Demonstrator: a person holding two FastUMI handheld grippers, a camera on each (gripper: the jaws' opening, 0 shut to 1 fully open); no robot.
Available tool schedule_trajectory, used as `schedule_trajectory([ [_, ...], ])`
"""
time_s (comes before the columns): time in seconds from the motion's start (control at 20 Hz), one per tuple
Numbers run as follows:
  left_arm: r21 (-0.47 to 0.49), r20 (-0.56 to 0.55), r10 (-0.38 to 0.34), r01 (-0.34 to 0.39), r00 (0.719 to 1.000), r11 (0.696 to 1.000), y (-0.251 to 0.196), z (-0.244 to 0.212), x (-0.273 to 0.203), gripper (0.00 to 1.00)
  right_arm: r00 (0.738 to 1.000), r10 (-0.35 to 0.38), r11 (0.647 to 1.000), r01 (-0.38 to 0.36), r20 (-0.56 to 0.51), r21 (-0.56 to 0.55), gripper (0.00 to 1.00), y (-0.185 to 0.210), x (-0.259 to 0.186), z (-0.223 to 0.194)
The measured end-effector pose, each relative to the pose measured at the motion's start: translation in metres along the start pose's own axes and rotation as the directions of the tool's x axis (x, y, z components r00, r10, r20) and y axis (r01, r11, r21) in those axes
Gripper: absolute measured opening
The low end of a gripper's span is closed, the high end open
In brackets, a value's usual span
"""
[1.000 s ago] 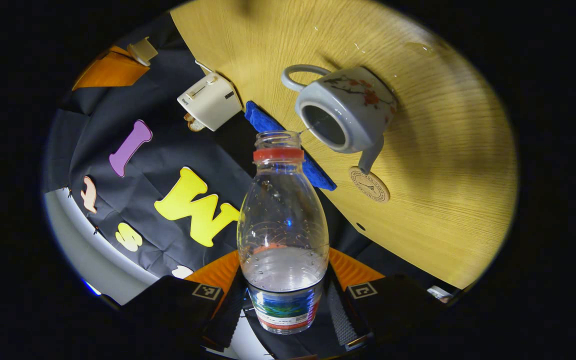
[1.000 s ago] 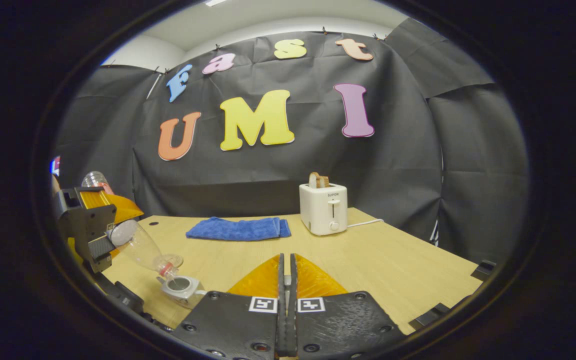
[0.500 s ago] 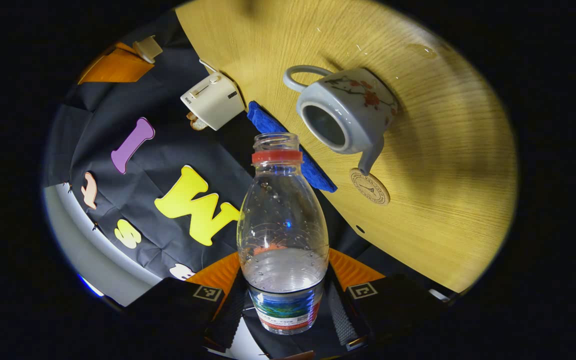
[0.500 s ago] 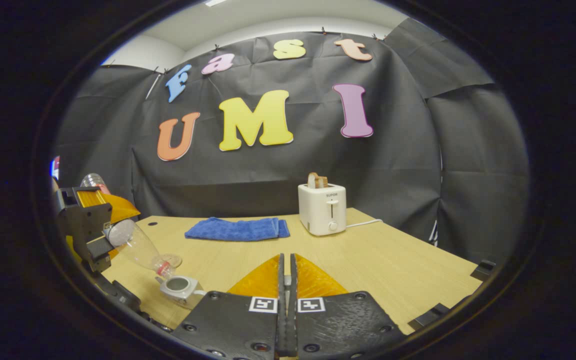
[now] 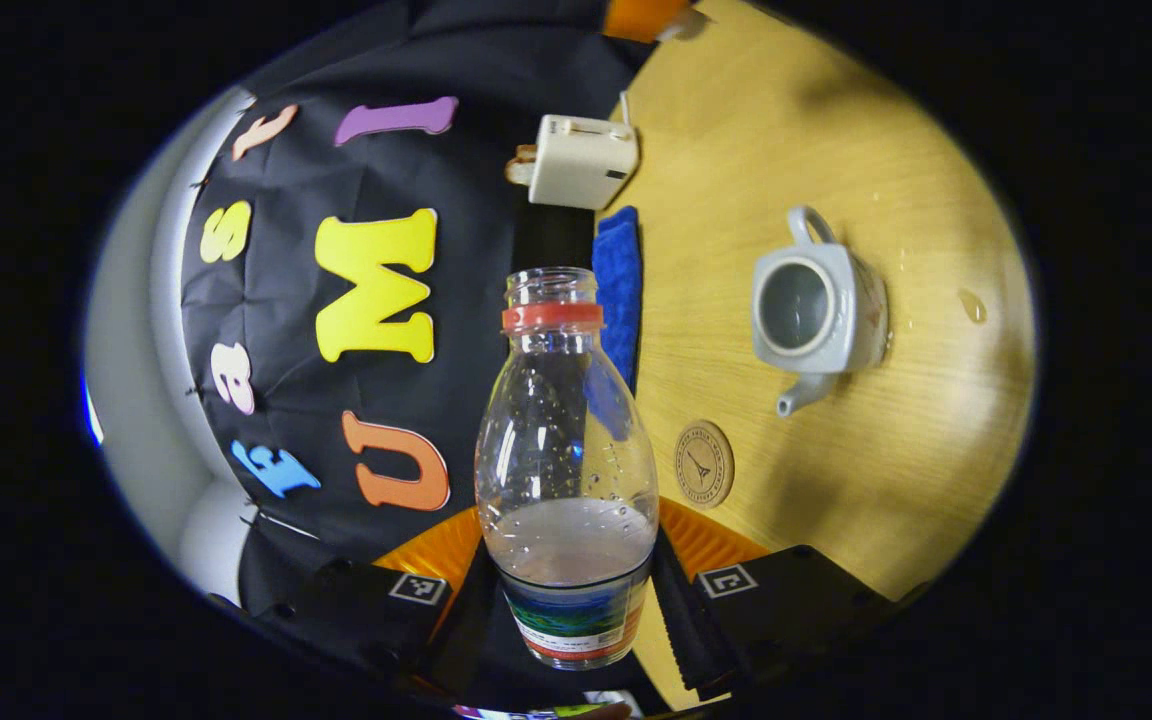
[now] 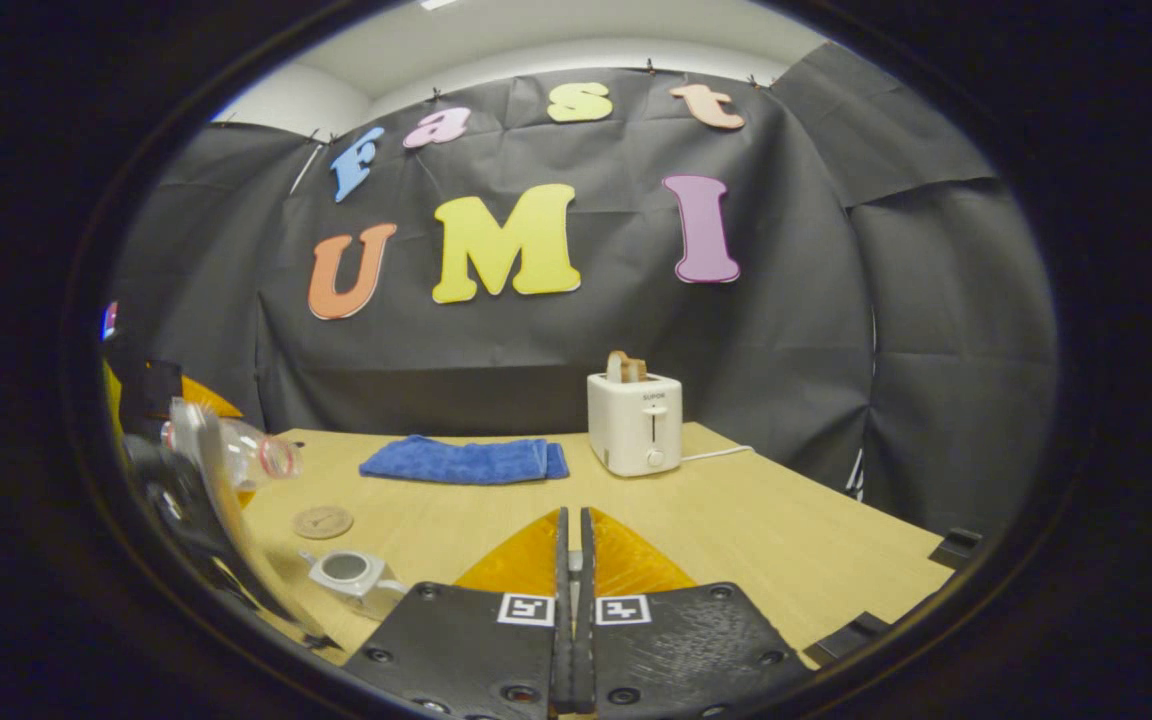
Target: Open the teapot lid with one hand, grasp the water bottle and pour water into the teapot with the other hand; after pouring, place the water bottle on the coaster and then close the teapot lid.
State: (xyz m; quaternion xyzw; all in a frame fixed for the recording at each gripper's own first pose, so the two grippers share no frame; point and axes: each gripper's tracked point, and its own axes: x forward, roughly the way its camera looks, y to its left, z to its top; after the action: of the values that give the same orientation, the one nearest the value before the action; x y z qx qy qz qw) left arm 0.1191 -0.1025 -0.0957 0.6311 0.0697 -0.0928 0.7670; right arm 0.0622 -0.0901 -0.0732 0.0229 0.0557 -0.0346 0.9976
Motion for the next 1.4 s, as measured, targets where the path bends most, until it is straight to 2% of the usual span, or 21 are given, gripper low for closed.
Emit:
schedule_trajectory([
  [0.1,-0.158,0.029,0.018,-0.013,0.999,0.987,0.012,0.007,-0.001,0.76,1.000,0.009,1.000,-0.008,-0.015,0.003,0.00,0.005,0.004,-0.008],
  [0.2,-0.301,0.052,0.056,-0.038,0.997,0.953,0.025,0.015,-0.001,0.76,1.000,0.011,1.000,-0.011,-0.029,-0.002,0.00,0.007,0.005,-0.014],
  [0.3,-0.439,0.073,0.097,-0.055,0.993,0.897,0.040,0.021,-0.004,0.76,0.999,0.009,1.000,-0.009,-0.035,-0.012,0.00,0.007,0.006,-0.016],
  [0.35,-0.507,0.086,0.121,-0.061,0.989,0.860,0.049,0.023,-0.003,0.76,0.999,0.009,1.000,-0.010,-0.035,-0.019,0.01,0.008,0.006,-0.017],
  [0.45,-0.642,0.098,0.153,-0.055,0.983,0.765,0.057,0.028,-0.001,0.76,0.999,0.006,1.000,-0.007,-0.035,-0.025,0.00,0.009,0.008,-0.018],
  [0.6,-0.802,0.128,0.186,-0.008,0.974,0.597,0.068,0.027,0.012,0.77,0.999,0.007,0.999,-0.009,-0.045,-0.031,0.00,0.010,0.009,-0.023],
  [0.7,-0.879,0.143,0.173,0.045,0.974,0.474,0.065,0.025,0.023,0.77,0.999,0.005,0.999,-0.007,-0.049,-0.042,0.00,0.011,0.010,-0.025],
  [0.75,-0.909,0.132,0.177,0.048,0.975,0.414,0.064,0.020,0.026,0.77,0.999,0.005,0.999,-0.008,-0.050,-0.046,0.00,0.012,0.010,-0.027],
  [0.85,-0.947,0.119,0.192,0.052,0.974,0.318,0.056,0.014,0.031,0.78,0.998,0.007,0.999,-0.010,-0.057,-0.050,0.00,0.014,0.012,-0.030],
  [0.95,-0.962,0.114,0.216,0.054,0.970,0.267,0.058,0.005,0.047,0.78,0.998,0.013,0.998,-0.017,-0.067,-0.056,0.01,0.016,0.015,-0.036],
  [1.05,-0.969,0.111,0.236,0.052,0.965,0.243,0.056,-0.002,0.060,0.79,0.997,0.009,0.998,-0.014,-0.078,-0.065,0.01,0.015,0.018,-0.042],
  [1.2,-0.978,0.105,0.199,0.065,0.974,0.199,0.036,-0.010,0.077,0.79,0.997,0.004,0.998,-0.009,-0.078,-0.060,0.00,0.015,0.019,-0.047],
  [1.4,-0.981,0.130,0.178,0.100,0.975,0.169,0.021,-0.010,0.098,0.80,0.999,-0.001,1.000,0.000,-0.036,-0.013,0.00,0.013,0.019,-0.041],
])
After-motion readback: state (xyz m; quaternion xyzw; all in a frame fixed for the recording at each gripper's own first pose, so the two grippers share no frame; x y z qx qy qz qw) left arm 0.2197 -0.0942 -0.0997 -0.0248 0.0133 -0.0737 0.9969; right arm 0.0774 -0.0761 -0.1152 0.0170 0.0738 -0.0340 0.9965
